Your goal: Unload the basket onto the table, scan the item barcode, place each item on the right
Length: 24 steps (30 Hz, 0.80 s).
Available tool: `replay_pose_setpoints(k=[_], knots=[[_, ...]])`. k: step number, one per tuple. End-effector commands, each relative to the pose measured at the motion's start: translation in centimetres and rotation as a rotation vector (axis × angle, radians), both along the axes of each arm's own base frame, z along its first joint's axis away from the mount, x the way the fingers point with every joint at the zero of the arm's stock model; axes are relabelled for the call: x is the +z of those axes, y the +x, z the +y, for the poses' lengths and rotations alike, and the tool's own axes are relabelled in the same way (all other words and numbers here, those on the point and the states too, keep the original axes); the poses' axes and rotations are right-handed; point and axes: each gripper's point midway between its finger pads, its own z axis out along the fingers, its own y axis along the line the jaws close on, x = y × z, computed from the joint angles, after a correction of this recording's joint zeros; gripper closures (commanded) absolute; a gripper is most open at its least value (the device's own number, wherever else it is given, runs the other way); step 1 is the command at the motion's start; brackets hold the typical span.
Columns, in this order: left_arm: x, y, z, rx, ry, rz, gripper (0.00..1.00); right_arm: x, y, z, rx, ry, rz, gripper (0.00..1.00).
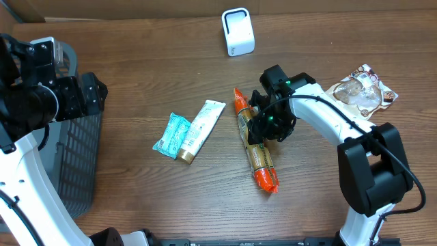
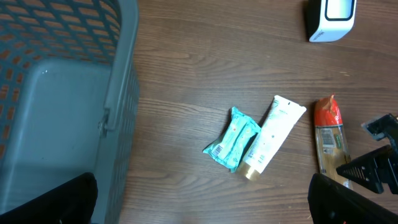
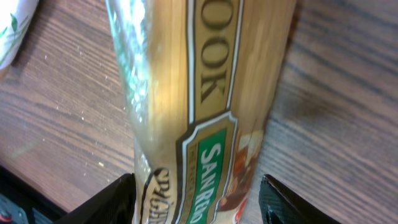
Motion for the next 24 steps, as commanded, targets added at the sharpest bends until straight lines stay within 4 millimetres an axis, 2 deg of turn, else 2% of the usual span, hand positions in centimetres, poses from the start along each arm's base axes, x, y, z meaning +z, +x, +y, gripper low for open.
replay_pose_setpoints(k=[1, 4, 8, 13, 19, 24], knots=[[0.0, 0.1, -0.2, -0.028, 0.006, -0.003, 0.01, 0.8, -0.5, 0.8, 0.026, 0.022, 0.002, 0.36], [-0.1, 0.3, 0.0, -0.025, 0.011, -0.002, 0.01, 0.7, -1.7, 1.6, 0.053, -0.008, 0.018, 0.36], [-0.1, 0.3, 0.0, -0.024, 0.011, -0.001, 0.00, -0.1, -2.4, 1.7, 0.039, -0.150, -0.021, 0.33], [-0.1, 0.3, 0.0, -0.024, 0.011, -0.001, 0.01, -0.6, -1.4, 0.6, -0.059, -0.362, -0.150, 0.30], [-0.1, 0.3, 0.0, -0.024, 0.011, 0.000, 0.00, -1.0, -1.2, 0.8, -0.065, -0.361, -0.172, 0.31], [-0.1, 0.3, 0.0, -0.024, 0.011, 0.000, 0.01, -2.2, -2.2, 0.5, -0.060, -0.357, -0.138, 0.31]])
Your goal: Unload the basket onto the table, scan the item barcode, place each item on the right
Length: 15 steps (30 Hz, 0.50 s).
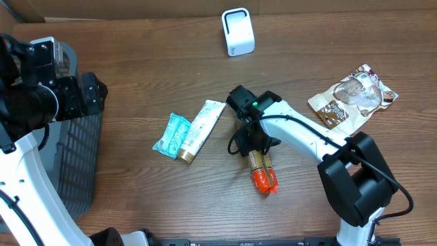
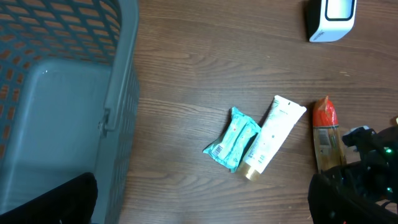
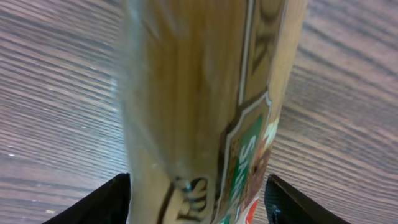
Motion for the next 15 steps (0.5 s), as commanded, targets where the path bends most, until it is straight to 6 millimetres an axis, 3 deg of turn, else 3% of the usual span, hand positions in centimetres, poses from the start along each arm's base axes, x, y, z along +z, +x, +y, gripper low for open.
replay_pose_setpoints(k=[1, 6, 8, 12, 15], knots=[[-0.12, 0.29, 0.04, -0.024, 0.010, 0.001, 0.00, -0.37, -0.60, -0.56, -0.020, -0.012, 0.012, 0.31], [-0.12, 0.29, 0.04, -0.024, 0.010, 0.001, 0.00, -0.37, -0.63, -0.53, -0.019, -0.012, 0.012, 0.31], [-0.11, 0.29, 0.03, -0.024, 0.010, 0.001, 0.01, -0.39, -0.59, -0.48, -0.019, -0.010, 0.010, 0.40], [-0.11, 0.29, 0.03, -0.024, 0.010, 0.001, 0.00, -0.38, -0.56, -0.46, -0.019, -0.009, 0.009, 0.73], [-0.12, 0.29, 0.04, -0.024, 0.010, 0.001, 0.00, -0.38, -0.57, -0.47, -0.029, -0.010, 0.010, 0.87]])
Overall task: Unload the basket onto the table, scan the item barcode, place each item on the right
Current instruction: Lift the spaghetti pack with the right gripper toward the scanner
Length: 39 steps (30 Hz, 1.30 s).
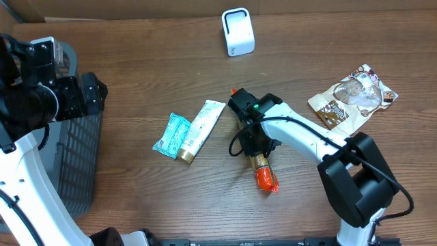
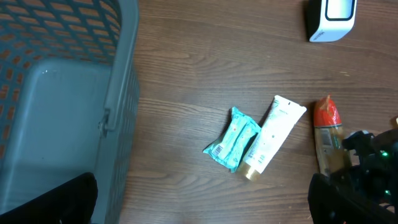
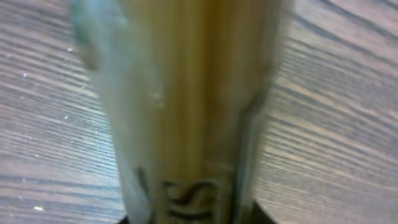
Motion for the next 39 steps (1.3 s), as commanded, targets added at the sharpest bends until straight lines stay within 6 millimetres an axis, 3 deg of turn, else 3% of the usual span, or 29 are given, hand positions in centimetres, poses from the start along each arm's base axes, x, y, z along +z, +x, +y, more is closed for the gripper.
replay_pose_setpoints(k=[1, 2, 6, 10, 15, 22, 24, 34, 39], knots=[[-0.1, 0.3, 0.0, -0.024, 0.011, 0.000, 0.00, 0.0, 0.1, 0.0, -0.016, 0.002, -0.006, 0.92], [-0.1, 0.3, 0.0, -0.024, 0.011, -0.001, 0.00, 0.0, 0.1, 0.0, -0.016, 0.003, -0.006, 0.96], [-0.1, 0.3, 0.0, -0.024, 0.011, -0.001, 0.00, 0.1, 0.1, 0.2, -0.016, 0.012, -0.004, 0.96], [-0.1, 0.3, 0.0, -0.024, 0.011, 0.000, 0.00, 2.2, 0.1, 2.2, 0.034, 0.173, 0.031, 0.96], [-0.1, 0.3, 0.0, -0.024, 0.011, -0.001, 0.01, 9.1, 0.6, 4.2, 0.121, 0.549, 0.036, 0.96], [-0.1, 0.3, 0.0, -0.024, 0.011, 0.000, 0.00, 18.8, -0.5, 3.5, 0.293, 1.082, 0.010, 0.96], [-0.1, 0.3, 0.0, -0.024, 0.011, -0.001, 0.00, 20.4, -1.0, 3.1, 0.317, 1.179, 0.007, 0.96], [-0.1, 0.3, 0.0, -0.024, 0.011, 0.000, 0.00, 22.5, -2.3, 2.7, 0.352, 1.282, 0.024, 0.96], [-0.1, 0.3, 0.0, -0.024, 0.011, 0.000, 0.01, 25.1, -1.9, 2.8, 0.378, 1.280, -0.012, 0.96]])
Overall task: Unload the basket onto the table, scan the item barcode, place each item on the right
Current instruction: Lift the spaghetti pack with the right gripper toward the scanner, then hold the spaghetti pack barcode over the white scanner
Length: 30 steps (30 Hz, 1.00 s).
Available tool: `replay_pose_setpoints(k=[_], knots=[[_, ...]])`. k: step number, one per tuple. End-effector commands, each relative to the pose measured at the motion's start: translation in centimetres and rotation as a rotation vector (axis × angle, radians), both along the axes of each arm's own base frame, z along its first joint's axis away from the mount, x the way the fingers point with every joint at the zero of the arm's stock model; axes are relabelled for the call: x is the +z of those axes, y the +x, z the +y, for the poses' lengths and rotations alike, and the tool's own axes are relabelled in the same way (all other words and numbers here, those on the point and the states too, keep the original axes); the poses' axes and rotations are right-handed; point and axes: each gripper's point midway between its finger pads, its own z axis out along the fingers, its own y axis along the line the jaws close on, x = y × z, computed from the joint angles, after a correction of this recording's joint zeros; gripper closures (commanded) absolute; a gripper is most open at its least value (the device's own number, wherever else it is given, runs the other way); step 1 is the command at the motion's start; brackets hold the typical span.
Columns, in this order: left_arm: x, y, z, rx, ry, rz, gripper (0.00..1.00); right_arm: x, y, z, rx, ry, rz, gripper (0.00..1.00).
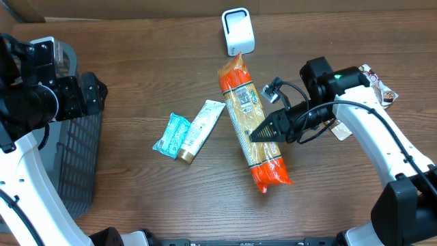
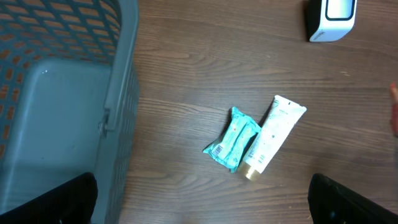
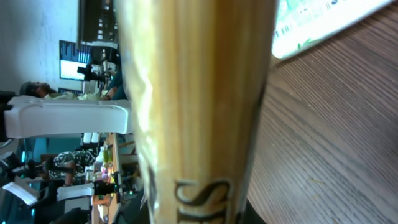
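A long spaghetti pack [image 1: 247,123] with red ends hangs tilted above the table, held at its middle by my right gripper [image 1: 265,132], which is shut on it. One red end reaches toward the white barcode scanner [image 1: 237,31] at the back. In the right wrist view the spaghetti pack [image 3: 199,93] fills the frame, and my right gripper [image 3: 196,216] is mostly hidden behind it. No barcode shows. My left gripper [image 2: 202,196] is open, far left, with nothing between its fingers [image 2: 68,199].
A teal wipes pack [image 1: 171,135] and a white tube [image 1: 201,128] lie side by side left of the spaghetti. A crinkled snack bag [image 1: 355,92] sits at the right. A grey mesh basket [image 1: 72,164] stands at the left edge under the left arm.
The spaghetti pack lay on the table with my right gripper shut on it; now it is lifted off the wood, swung round, its upper end near the scanner. The left arm has not moved.
My right gripper was open astride the spaghetti pack on the table. Then it stood turned over the pack's middle, still open. Then it was shut on the pack. Now the pack is held up in the air below the scanner.
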Motion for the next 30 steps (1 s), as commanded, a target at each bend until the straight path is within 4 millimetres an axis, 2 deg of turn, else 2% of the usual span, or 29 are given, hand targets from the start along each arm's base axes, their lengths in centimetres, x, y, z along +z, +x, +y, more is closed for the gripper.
replay_pose_setpoints(k=[1, 4, 9, 13, 16, 18, 20, 25, 30], knots=[[-0.1, 0.3, 0.0, -0.024, 0.011, -0.002, 0.00, 6.5, 0.7, 1.1, 0.022, 0.170, -0.148, 0.96], [-0.1, 0.3, 0.0, -0.024, 0.011, -0.001, 0.01, 7.6, 1.7, 0.9, -0.006, 0.099, -0.184, 0.96], [-0.1, 0.3, 0.0, -0.024, 0.011, -0.001, 0.01, 5.7, 5.0, 0.1, -0.115, -0.150, -0.280, 0.96], [-0.1, 0.3, 0.0, -0.024, 0.011, -0.002, 0.00, 2.8, 9.8, -1.2, -0.310, -0.435, -0.399, 0.96], [-0.1, 0.3, 0.0, -0.024, 0.011, -0.001, 0.00, 2.0, 14.4, -3.4, -0.504, -0.650, -0.555, 0.96], [-0.1, 0.3, 0.0, -0.024, 0.011, -0.002, 0.00, 2.6, 17.8, -5.1, -0.642, -0.786, -0.702, 0.96], [-0.1, 0.3, 0.0, -0.024, 0.011, -0.002, 0.00, 3.3, 20.0, -6.2, -0.740, -0.869, -0.798, 0.96], [-0.1, 0.3, 0.0, -0.024, 0.011, -0.001, 0.00, 4.6, 24.7, -7.3, -0.796, -1.051, -1.078, 0.97], [-0.1, 0.3, 0.0, -0.024, 0.011, -0.002, 0.00, 5.1, 28.6, -9.0, -0.830, -1.288, -1.289, 0.97]])
